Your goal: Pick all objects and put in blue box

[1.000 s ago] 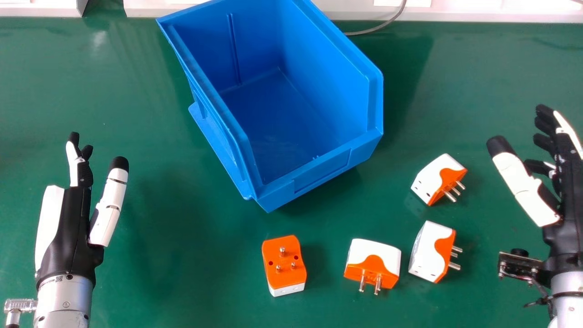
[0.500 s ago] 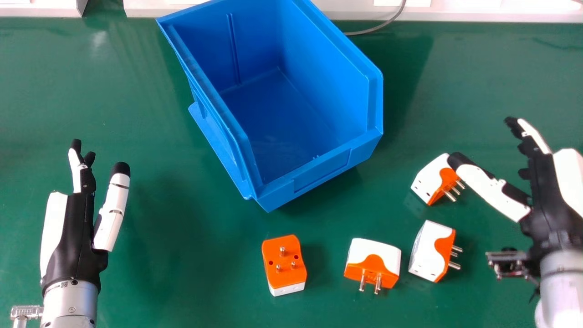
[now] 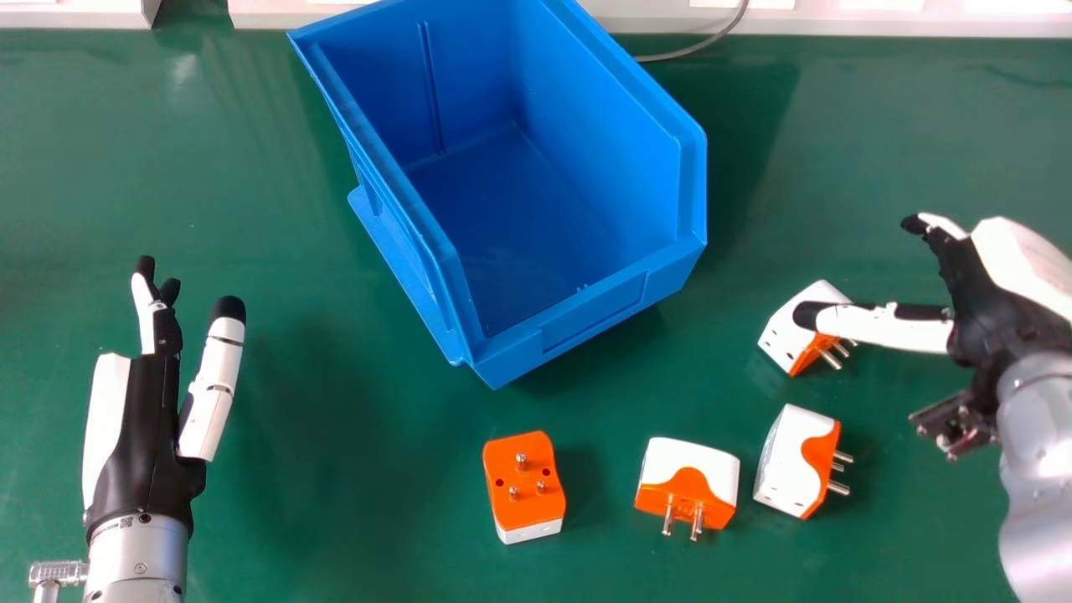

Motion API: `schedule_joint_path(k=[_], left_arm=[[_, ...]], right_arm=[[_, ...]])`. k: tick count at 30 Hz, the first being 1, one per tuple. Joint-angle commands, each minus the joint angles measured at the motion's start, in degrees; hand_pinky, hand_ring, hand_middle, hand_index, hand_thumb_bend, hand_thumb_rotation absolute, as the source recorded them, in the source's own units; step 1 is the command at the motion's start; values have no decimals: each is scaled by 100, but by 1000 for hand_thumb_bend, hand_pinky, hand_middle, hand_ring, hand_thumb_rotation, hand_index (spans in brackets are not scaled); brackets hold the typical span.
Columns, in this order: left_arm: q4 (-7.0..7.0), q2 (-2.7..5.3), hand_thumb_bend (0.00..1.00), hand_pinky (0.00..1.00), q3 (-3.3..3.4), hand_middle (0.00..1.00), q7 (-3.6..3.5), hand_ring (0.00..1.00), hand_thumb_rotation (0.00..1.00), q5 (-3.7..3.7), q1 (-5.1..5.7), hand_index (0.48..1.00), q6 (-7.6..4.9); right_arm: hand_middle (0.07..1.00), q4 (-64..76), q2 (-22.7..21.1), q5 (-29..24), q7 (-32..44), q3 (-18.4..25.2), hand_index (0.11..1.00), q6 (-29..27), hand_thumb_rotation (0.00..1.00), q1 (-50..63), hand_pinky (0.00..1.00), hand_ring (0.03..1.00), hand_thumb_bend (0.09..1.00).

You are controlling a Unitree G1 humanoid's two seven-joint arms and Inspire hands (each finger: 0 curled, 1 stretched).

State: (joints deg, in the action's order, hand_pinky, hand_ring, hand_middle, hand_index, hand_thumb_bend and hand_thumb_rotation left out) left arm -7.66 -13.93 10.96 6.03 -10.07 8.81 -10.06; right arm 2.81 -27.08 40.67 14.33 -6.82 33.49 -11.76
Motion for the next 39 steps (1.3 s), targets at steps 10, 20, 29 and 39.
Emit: schedule_joint_path(k=[10, 20, 29, 39], left_arm=[[99, -57, 445, 1000, 48, 1000, -91, 1000, 1000, 90, 21, 1000, -142], [111, -78, 447, 1000, 62, 1000, -131, 1000, 1000, 158, 59, 1000, -185], [217, -66, 429, 1000, 56, 1000, -136, 1000, 1000, 137, 125, 1000, -151], [373, -21, 436, 1000, 36, 1000, -105, 1000, 1000, 98, 173, 1000, -29]], right_arm=[[882, -362, -264, 127, 202, -341, 862, 50, 463, -415, 722, 822, 843], [887, -466, -243, 416, 272, -824, 863, 216, 451, -585, 739, 839, 836], [885, -1538, -259, 495, 213, -1261, 860, 86, 438, -1223, 773, 853, 824], [896, -2424, 58, 571, 161, -1553, 839, 382, 421, -1803, 820, 871, 810]])
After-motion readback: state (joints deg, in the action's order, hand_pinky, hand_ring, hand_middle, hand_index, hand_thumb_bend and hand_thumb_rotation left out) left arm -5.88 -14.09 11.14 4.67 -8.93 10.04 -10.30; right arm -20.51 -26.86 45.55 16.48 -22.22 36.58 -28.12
